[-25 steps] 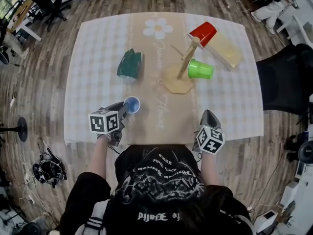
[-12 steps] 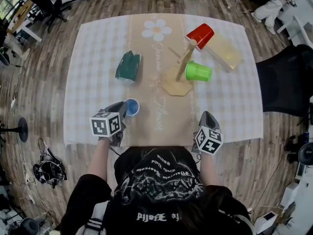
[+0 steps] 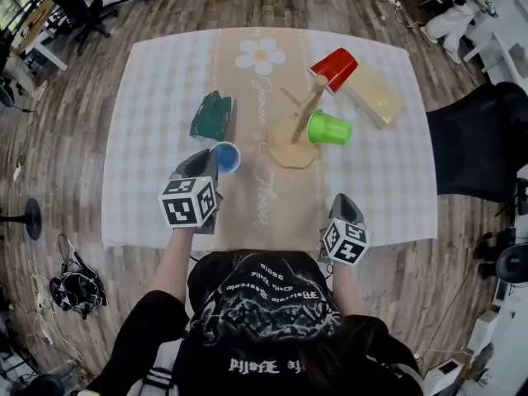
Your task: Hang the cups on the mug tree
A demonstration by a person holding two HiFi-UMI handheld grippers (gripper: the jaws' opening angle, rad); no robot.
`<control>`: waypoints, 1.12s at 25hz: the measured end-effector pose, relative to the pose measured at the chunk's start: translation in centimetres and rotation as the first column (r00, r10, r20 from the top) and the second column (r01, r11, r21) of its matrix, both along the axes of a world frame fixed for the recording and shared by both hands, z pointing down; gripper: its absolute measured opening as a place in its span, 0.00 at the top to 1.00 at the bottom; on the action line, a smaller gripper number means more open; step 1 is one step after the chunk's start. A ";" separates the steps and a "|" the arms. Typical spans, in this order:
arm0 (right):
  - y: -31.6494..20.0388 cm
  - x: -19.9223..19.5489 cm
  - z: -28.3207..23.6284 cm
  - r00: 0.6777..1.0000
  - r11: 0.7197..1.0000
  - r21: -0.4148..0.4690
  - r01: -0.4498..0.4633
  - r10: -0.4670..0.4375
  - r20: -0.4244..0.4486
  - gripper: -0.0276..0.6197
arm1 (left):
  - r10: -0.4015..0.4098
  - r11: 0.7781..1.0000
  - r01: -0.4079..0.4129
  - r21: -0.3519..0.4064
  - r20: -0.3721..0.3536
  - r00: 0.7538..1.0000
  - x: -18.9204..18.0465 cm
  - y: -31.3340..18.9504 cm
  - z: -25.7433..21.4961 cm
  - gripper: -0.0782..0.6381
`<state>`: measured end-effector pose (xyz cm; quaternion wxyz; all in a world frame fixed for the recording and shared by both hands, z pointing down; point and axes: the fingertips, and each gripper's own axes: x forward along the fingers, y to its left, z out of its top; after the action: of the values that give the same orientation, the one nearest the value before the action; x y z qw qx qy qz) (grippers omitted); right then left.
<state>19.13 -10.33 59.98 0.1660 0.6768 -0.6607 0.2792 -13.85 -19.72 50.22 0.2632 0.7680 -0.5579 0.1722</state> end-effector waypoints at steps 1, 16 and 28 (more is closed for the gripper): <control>0.0 -0.1 0.0 1.000 1.000 -0.002 0.003 -0.003 -0.001 0.94 | 0.002 1.000 -0.002 0.017 0.003 1.000 0.6 -0.5 -0.6 0.84; 1.4 -0.7 1.2 0.999 0.998 -0.046 0.033 -0.034 -0.006 0.94 | 0.019 0.985 -0.027 0.171 0.046 0.999 6.1 -7.6 -6.2 0.84; 2.5 -0.4 2.1 1.000 0.996 -0.086 0.030 -0.030 0.000 0.94 | 0.012 0.967 -0.050 0.249 0.154 0.988 8.5 -11.3 -8.8 0.83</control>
<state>18.78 -7.85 62.08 0.1994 0.6592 -0.6580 0.3046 -5.37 -31.04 41.46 0.1180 0.7885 -0.5815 0.1617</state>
